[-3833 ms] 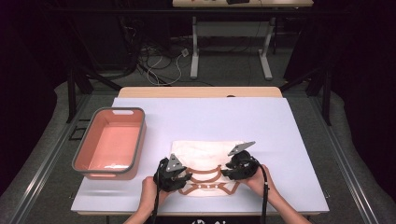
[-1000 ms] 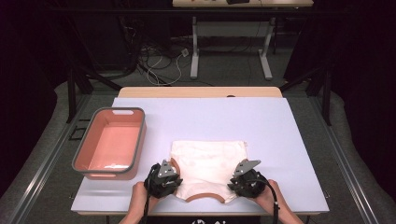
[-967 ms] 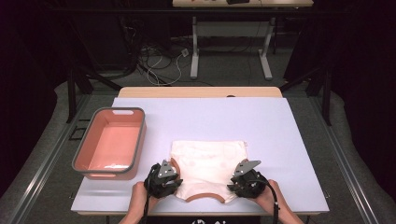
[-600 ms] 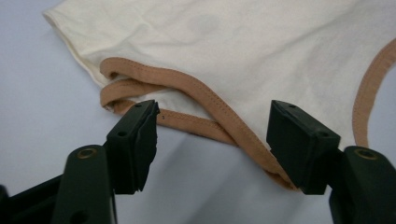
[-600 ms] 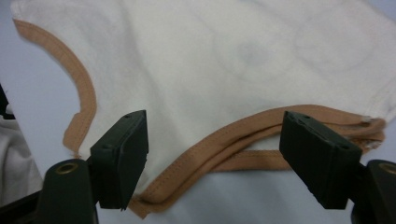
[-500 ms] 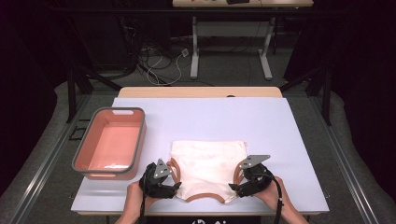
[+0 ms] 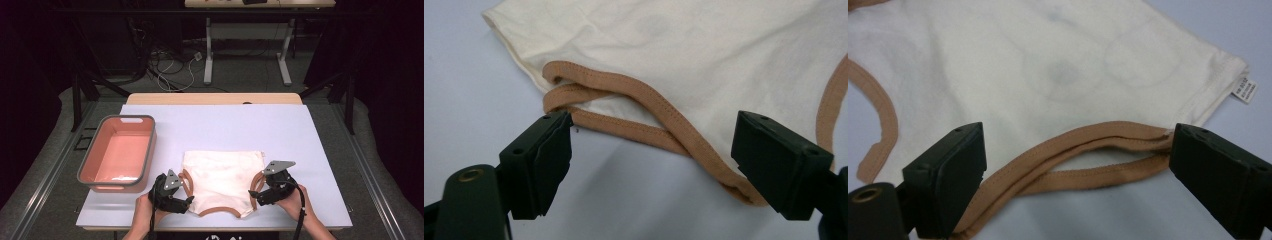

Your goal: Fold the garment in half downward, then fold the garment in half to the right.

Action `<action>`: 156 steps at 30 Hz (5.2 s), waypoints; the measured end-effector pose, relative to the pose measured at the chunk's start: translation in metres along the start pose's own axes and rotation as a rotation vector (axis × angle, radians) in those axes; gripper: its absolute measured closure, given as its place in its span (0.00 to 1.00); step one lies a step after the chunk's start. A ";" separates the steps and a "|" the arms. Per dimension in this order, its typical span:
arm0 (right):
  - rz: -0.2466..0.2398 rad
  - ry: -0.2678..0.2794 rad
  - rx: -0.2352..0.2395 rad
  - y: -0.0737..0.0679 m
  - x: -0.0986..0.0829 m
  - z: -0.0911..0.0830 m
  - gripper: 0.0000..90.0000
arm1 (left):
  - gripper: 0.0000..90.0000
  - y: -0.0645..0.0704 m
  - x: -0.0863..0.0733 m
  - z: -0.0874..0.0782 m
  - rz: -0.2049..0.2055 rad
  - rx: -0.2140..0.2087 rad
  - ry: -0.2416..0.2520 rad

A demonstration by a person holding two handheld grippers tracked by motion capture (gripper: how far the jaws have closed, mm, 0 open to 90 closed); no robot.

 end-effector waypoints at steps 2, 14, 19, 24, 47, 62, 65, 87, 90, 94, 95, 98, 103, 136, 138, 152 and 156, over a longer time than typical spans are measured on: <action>0.004 0.006 -0.005 0.002 0.000 -0.001 0.07 | 0.18 -0.001 0.000 0.000 -0.006 0.004 0.007; 0.045 0.018 -0.029 0.027 -0.006 0.004 0.04 | 0.16 -0.010 0.001 0.006 -0.043 0.027 0.002; 0.057 0.004 -0.069 0.039 -0.008 0.008 0.05 | 0.19 -0.014 0.000 0.006 -0.062 0.042 0.017; 0.074 0.002 -0.082 0.048 -0.005 0.013 0.07 | 0.25 -0.016 0.000 0.006 -0.068 0.053 0.022; 0.117 -0.054 -0.169 0.079 0.005 0.041 0.51 | 0.51 -0.021 0.007 0.017 -0.120 0.124 0.051; 0.159 -0.047 -0.152 0.091 0.006 0.054 0.62 | 0.43 -0.027 0.009 0.026 -0.183 0.102 0.065; 0.160 -0.048 -0.144 0.092 0.005 0.058 0.62 | 0.40 -0.028 0.009 0.027 -0.195 0.097 0.067; 0.212 -0.014 -0.120 0.092 0.001 0.057 0.95 | 0.88 -0.029 0.011 0.032 -0.143 0.032 0.098; 0.203 -0.022 -0.131 0.090 0.003 0.057 0.97 | 0.92 -0.028 0.010 0.032 -0.129 0.029 0.103; 0.188 -0.022 -0.148 0.089 0.004 0.056 0.98 | 0.93 -0.030 0.010 0.032 -0.137 0.017 0.112; 0.187 -0.021 -0.153 0.089 0.005 0.055 0.98 | 0.93 -0.030 0.010 0.032 -0.138 0.015 0.112; 0.177 -0.012 -0.168 0.089 0.005 0.053 0.99 | 0.93 -0.029 0.011 0.032 -0.132 0.010 0.107; 0.167 -0.009 -0.193 0.089 0.006 0.049 0.99 | 0.94 -0.024 0.012 0.033 -0.105 0.013 0.105; 0.141 -0.053 -0.326 0.112 -0.009 0.033 0.99 | 0.94 -0.003 0.039 0.062 -0.077 -0.031 0.102; 0.145 -0.056 -0.327 0.112 -0.009 0.033 0.99 | 0.94 -0.002 0.040 0.063 -0.083 -0.035 0.105; 0.155 -0.076 -0.352 0.118 -0.014 0.030 0.99 | 0.93 0.003 0.047 0.070 -0.078 -0.057 0.093; 0.153 -0.080 -0.361 0.120 -0.015 0.028 0.99 | 0.93 0.005 0.050 0.072 -0.076 -0.060 0.091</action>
Point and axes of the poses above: each handheld gripper's, and its own axes: z roughly forward along the jaws, x roughly out of its top, y roughly to its right, the point moved 1 cm from there along z, roughly forward along the jaws, and after that the axes turned 15 degrees about -z, right-handed, at the moved point
